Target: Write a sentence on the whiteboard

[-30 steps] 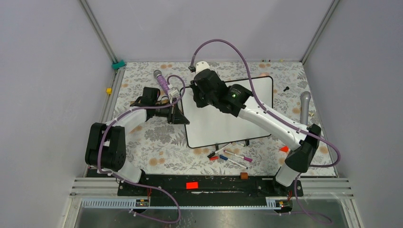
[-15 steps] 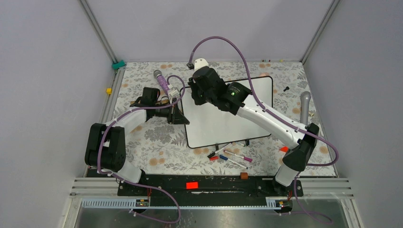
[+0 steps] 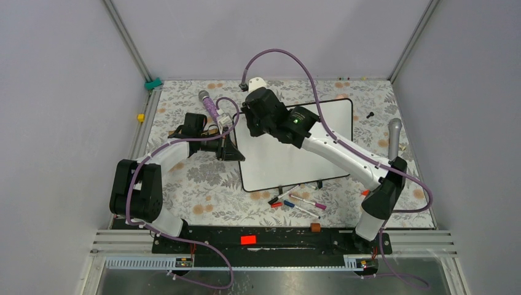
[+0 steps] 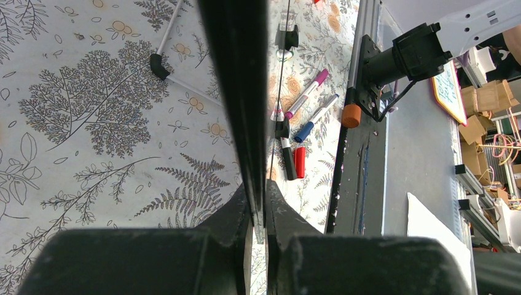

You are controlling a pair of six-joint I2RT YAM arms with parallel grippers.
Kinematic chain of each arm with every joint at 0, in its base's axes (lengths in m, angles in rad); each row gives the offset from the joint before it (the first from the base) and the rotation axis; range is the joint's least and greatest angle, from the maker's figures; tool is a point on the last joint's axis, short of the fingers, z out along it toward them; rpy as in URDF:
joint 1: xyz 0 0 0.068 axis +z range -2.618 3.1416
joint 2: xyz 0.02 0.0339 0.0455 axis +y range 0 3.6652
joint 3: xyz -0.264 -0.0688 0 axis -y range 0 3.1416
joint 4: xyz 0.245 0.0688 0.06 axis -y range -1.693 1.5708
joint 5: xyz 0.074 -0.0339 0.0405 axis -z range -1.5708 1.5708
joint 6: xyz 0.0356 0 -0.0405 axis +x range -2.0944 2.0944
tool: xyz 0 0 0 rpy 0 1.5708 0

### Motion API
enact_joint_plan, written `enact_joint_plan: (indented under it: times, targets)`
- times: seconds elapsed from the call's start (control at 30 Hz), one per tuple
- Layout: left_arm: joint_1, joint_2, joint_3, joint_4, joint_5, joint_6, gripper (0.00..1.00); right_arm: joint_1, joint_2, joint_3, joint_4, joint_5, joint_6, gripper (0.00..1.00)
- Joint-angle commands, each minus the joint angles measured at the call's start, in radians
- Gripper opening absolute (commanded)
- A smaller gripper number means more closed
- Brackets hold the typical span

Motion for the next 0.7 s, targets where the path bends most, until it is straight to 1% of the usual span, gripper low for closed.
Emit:
enact_joint_plan:
  times: [0.0,0.2,0.67]
  targets:
    - [-0.013,-0.024,0.002,0.027,-0.089,0.073,0.00,0.007,0.012,0.018,0.037,0.049,-0.010,0.00]
    - [-0.015,-0.023,0.003,0.022,-0.090,0.077,0.00,0.005,0.026,0.019,0.051,0.078,-0.013,0.00]
    - [-0.020,-0.020,0.009,0.012,-0.086,0.089,0.00,0.005,-0.008,-0.062,0.037,0.051,0.016,0.00]
